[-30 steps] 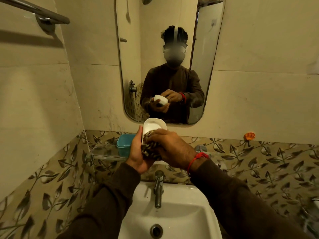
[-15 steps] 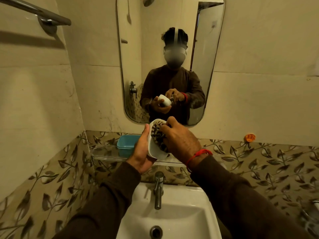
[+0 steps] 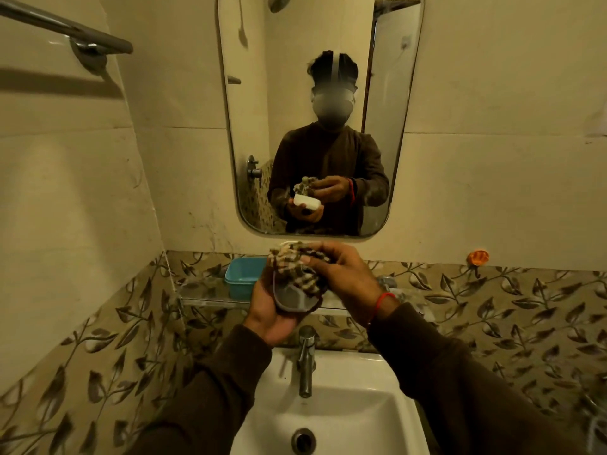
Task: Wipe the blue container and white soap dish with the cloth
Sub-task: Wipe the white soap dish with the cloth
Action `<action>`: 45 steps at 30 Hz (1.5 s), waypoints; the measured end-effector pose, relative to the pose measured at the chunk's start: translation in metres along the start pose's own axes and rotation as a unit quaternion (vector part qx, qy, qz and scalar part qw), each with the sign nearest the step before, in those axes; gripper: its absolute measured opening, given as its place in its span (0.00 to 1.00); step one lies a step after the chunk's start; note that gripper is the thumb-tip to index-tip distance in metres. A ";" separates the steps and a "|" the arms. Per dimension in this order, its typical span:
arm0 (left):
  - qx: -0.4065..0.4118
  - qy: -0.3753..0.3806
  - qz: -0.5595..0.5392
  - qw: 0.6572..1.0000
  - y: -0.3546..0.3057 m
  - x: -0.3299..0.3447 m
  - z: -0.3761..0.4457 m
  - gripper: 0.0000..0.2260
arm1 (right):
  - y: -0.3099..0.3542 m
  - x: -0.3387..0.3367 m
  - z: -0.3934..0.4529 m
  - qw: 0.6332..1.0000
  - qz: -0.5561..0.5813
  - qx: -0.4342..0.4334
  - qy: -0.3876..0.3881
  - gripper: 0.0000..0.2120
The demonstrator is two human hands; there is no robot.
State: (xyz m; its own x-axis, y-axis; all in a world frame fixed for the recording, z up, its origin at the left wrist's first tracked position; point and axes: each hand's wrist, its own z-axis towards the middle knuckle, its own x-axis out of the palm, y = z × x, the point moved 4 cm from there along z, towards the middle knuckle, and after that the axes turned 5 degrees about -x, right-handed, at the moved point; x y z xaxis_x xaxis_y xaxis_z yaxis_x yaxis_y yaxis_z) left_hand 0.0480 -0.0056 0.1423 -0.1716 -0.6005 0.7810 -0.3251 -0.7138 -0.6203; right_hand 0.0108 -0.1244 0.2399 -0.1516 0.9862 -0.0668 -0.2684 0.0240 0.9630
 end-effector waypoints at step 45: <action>-0.026 -0.027 -0.007 0.999 0.007 0.011 -0.019 0.35 | 0.011 -0.013 -0.019 0.987 -0.119 -0.003 0.106 0.07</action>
State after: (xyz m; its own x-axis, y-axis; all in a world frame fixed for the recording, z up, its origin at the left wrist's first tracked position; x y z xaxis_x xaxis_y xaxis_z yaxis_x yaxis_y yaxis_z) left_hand 0.0260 -0.0097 0.1480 -0.1170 -0.6107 0.7831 -0.3744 -0.7032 -0.6044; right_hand -0.0085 -0.1400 0.2460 -0.2795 0.8964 -0.3440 -0.3251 0.2487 0.9124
